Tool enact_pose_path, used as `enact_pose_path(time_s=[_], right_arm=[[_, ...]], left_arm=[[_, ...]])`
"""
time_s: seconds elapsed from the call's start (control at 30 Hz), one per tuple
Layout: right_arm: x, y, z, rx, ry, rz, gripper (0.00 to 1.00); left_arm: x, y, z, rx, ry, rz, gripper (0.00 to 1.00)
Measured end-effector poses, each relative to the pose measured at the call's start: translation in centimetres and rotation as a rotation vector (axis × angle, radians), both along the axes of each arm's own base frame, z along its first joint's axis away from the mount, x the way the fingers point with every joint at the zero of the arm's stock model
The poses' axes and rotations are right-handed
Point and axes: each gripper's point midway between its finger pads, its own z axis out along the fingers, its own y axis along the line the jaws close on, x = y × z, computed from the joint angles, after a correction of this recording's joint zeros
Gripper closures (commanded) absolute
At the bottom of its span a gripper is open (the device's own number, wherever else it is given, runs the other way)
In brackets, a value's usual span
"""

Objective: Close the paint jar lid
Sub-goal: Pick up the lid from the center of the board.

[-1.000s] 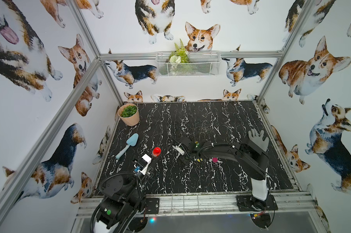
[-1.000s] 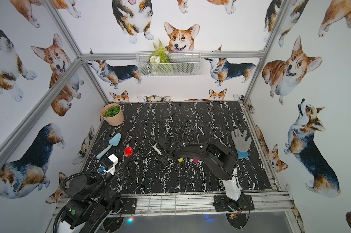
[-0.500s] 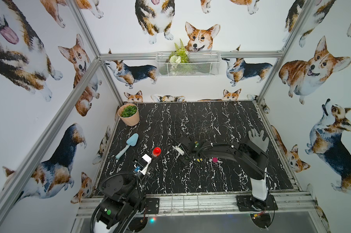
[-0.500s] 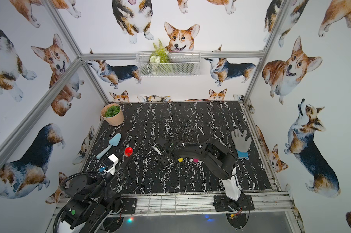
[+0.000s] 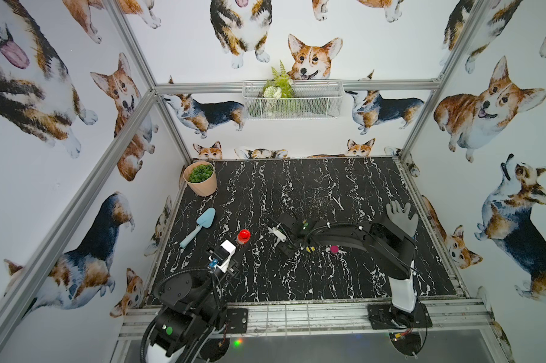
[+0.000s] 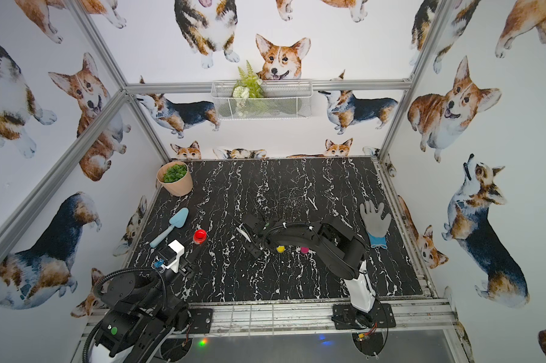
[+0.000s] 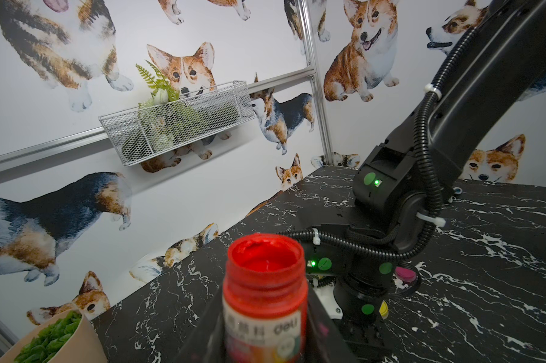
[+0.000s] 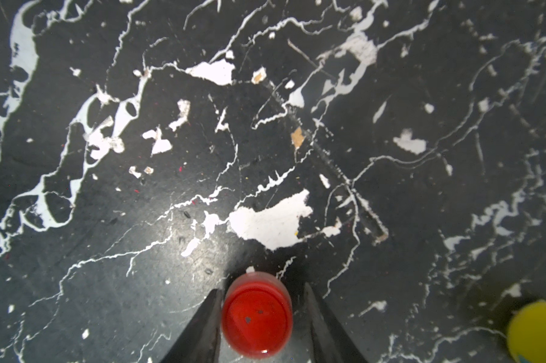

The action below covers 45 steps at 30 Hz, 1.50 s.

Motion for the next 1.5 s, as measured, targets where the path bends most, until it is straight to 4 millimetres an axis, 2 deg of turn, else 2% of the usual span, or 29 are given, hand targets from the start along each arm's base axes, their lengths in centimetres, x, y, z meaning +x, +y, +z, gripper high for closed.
enact_pose_path(time_s=[0.4, 0.57, 0.77, 0.93, 1.07, 1.3, 1.37, 1.5], right_arm=[[0.0, 0.0, -0.2, -0.005, 0.003, 0.000, 0.57], [0.0, -0.1, -0.3, -0.010, 0.005, 0.000, 0.63], [0.1, -0.1, -0.2, -0.011, 0.000, -0.002, 0.65], [0.0, -0.2, 0.6, -0.006, -0.005, -0.003, 0.66], [0.3, -0.2, 2.8, 0.031, -0.015, -0.005, 0.66], [0.4, -0.4, 8.1, 0.154, 0.019, 0.005, 0.66], [0.3, -0.6, 10.1, 0.190, 0.024, 0.019, 0.66], [0.0, -0.4, 15.4, 0.290, 0.010, 0.059, 0.66]], left_arm=[[0.0, 0.0, -0.3, 0.006, 0.010, 0.000, 0.65], [0.0, 0.0, -0.3, 0.006, 0.011, 0.000, 0.65], [0.0, 0.0, -0.3, 0.006, 0.011, 0.000, 0.65], [0.1, 0.0, -0.4, 0.007, 0.013, 0.000, 0.65], [0.1, -0.1, -0.6, 0.010, 0.017, 0.000, 0.64], [0.9, -0.8, -1.6, 0.048, 0.060, -0.017, 0.65], [1.2, -1.2, -1.9, 0.063, 0.079, -0.029, 0.65], [1.4, -2.0, -2.6, 0.079, 0.109, -0.062, 0.64]])
